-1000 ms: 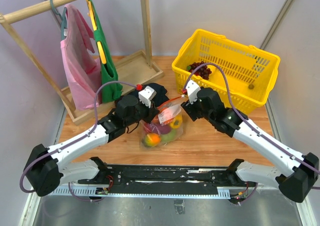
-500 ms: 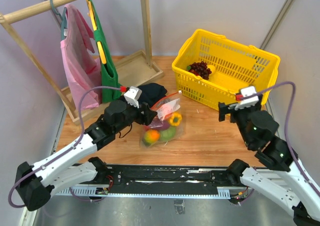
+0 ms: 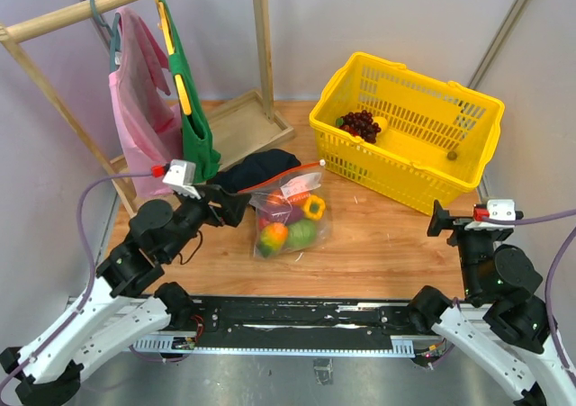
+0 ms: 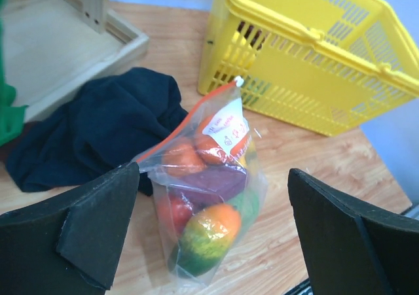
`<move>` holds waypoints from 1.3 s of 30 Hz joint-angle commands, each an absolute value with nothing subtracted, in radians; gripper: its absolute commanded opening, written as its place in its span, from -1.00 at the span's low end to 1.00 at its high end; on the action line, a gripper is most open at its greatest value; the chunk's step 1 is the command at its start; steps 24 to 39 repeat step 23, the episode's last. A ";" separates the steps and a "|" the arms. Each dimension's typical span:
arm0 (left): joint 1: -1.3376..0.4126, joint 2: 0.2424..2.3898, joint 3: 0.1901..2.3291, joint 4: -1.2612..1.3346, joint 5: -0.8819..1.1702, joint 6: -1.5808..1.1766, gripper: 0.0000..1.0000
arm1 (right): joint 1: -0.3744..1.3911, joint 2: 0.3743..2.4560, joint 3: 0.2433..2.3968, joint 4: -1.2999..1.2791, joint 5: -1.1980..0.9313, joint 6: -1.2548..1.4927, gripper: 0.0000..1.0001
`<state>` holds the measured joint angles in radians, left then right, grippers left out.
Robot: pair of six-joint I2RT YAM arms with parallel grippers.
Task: Place the food in the zip-top bag and seal the zipper
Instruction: Reset both arms
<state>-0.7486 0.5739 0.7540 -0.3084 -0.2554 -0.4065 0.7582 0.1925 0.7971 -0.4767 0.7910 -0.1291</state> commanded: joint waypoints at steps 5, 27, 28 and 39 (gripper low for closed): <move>-0.749 0.324 0.583 -0.244 -0.415 -0.349 0.99 | 0.744 0.071 0.709 -0.444 0.825 -0.092 0.97; -0.749 0.326 0.517 -0.170 -0.370 -0.337 0.99 | 0.745 0.051 0.698 -0.436 0.812 -0.104 0.97; -0.749 0.326 0.517 -0.170 -0.370 -0.337 0.99 | 0.745 0.051 0.698 -0.436 0.812 -0.104 0.97; -0.749 0.326 0.517 -0.170 -0.370 -0.337 0.99 | 0.745 0.051 0.698 -0.436 0.812 -0.104 0.97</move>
